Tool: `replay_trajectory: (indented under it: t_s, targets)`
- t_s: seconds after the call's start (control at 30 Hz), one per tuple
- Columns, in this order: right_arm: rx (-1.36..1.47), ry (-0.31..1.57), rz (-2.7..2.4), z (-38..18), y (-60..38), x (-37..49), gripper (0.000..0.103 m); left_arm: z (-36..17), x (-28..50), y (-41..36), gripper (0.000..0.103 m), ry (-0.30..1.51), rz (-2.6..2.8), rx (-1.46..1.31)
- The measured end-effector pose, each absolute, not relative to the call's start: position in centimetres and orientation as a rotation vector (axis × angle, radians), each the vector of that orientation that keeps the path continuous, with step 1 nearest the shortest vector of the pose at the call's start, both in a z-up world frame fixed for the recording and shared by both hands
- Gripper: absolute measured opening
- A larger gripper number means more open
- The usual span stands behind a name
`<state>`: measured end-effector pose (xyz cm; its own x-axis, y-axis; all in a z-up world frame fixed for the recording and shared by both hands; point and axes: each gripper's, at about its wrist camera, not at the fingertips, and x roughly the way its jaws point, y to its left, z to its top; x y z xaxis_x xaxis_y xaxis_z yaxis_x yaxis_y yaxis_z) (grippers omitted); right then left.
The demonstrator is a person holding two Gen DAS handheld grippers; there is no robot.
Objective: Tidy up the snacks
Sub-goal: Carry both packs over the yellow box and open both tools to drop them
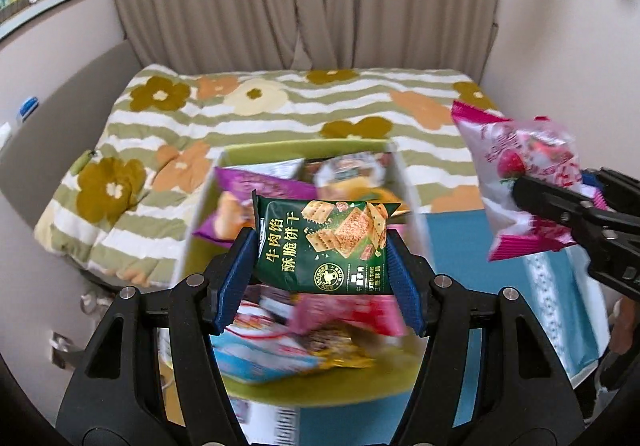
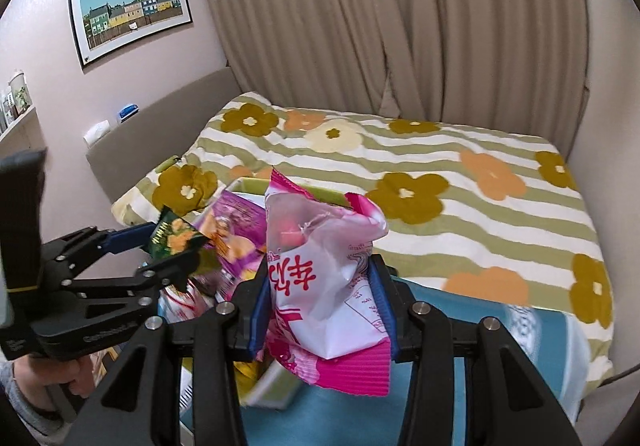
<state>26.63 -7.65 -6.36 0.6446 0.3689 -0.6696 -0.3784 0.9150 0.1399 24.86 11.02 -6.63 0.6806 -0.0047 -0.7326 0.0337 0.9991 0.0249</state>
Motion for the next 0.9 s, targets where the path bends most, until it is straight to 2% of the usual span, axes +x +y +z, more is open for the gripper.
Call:
replay_trajectory:
  t_s: [0.2,0.23,0.33,0.37,0.7,0.9]
  targets:
    - [-0.003,0.799,0.424,-7.7,-3.3,29.0,0.041,-9.7,28.4,16.1,0.062,0.918,-0.032,0.011]
    - [0.001,0.805,0.420,-7.9,-2.9,29.2,0.041,-10.0,28.6,16.3,0.067,0.934,-0.040,0.006]
    - [0.014,0.826,0.407,-8.5,-1.6,30.0,0.041,-11.3,29.4,17.5,0.100,0.990,-0.062,0.006]
    - [0.018,0.833,0.403,-8.6,-1.5,30.2,0.041,-11.5,29.3,17.9,0.102,0.990,-0.070,0.007]
    - [0.040,0.887,0.376,-8.8,0.6,31.0,0.041,-10.7,27.7,20.8,0.102,0.971,-0.096,0.032]
    - [0.031,0.929,0.416,-9.5,3.8,32.1,0.046,-10.8,27.3,22.9,0.102,0.977,-0.088,-0.002]
